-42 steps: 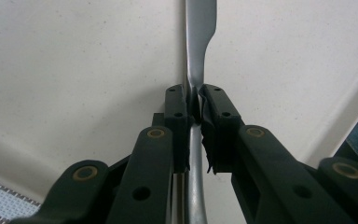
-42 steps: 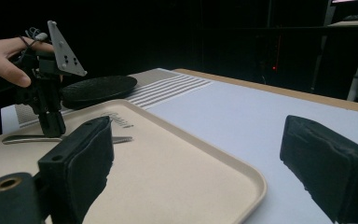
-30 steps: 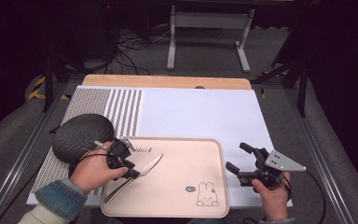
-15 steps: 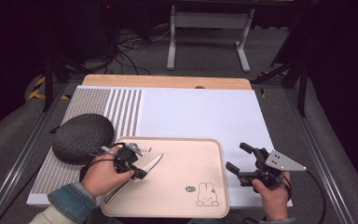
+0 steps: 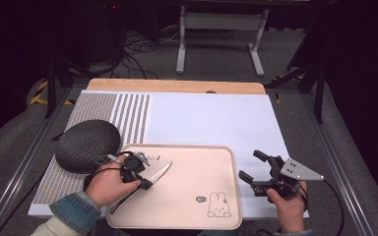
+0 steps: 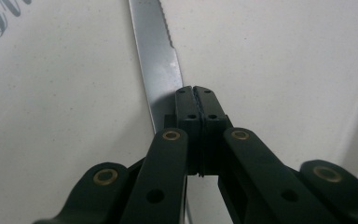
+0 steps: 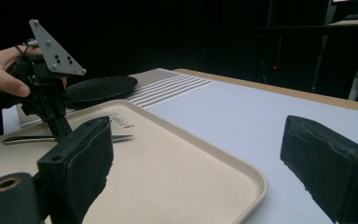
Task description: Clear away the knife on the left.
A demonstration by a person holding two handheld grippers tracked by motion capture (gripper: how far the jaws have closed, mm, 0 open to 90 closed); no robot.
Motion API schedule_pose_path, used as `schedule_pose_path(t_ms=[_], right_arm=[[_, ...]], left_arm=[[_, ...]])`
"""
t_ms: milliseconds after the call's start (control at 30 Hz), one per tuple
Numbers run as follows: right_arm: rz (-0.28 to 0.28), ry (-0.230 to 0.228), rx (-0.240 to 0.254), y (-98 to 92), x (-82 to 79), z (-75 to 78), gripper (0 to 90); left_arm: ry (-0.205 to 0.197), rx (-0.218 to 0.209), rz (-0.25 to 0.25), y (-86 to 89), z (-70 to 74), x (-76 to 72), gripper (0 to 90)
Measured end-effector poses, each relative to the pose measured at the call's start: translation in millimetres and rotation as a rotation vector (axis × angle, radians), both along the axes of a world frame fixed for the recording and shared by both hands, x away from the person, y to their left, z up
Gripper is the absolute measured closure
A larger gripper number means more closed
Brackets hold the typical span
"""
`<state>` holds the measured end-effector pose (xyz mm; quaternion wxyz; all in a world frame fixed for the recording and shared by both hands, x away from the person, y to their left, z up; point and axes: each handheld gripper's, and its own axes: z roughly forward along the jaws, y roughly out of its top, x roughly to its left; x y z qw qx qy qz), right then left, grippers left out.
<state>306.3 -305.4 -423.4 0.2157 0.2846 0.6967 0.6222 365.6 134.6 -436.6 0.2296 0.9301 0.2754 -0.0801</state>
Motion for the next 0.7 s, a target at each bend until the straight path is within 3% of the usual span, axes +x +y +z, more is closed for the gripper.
schedule_pose_path(t_ms=[267, 700], right_arm=[[-0.001, 0.001, -0.002, 0.3, -0.2, 0.2, 10.2], [-0.002, 0.003, -0.004, 0.0, 0.0, -0.4, 10.2]], left_arm=[[-0.001, -0.002, 0.007, 0.9, -1.6, 1.6, 90.0], [-0.015, -0.009, 0.059, 12.1, -1.9, 5.0, 90.0]])
